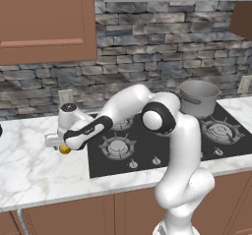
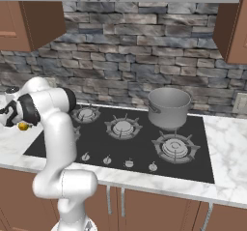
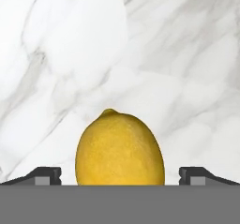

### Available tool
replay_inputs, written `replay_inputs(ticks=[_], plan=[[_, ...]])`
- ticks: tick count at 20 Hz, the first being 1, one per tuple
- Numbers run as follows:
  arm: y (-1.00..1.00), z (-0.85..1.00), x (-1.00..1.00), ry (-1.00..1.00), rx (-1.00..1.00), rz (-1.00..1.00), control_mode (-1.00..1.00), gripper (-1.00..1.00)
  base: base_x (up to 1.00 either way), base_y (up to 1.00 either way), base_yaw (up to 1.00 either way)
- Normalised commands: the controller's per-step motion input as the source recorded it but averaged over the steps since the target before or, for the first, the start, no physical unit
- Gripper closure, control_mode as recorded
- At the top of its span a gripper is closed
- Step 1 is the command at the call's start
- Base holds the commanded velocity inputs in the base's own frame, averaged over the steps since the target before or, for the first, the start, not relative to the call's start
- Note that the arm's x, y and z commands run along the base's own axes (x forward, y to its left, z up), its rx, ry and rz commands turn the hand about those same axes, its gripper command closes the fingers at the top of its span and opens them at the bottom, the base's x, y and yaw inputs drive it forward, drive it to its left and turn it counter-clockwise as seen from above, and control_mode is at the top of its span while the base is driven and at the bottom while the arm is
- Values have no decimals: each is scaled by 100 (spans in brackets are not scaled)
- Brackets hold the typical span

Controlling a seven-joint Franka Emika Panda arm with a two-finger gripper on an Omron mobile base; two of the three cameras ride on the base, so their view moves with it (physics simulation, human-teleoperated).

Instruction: Turn on the burner for the pot on the stove. Wait thirty seconds for the pot to heat up. Then add the lemon to the pot.

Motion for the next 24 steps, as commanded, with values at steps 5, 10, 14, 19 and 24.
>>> replay_inputs(ticks=[5, 10, 14, 19, 24], plan=[[1, -31, 19, 0, 0, -3, -100, -100, 0, 0, 0], [6, -29, 11, 0, -1, -3, -100, 100, 0, 0, 0], [2, -20, -1, 0, -1, -4, -100, 100, 0, 0, 0], [-6, -2, -25, 0, 0, -10, -100, 100, 0, 0, 0], [-33, 61, -11, -5, 0, -13, -100, 100, 0, 0, 0]])
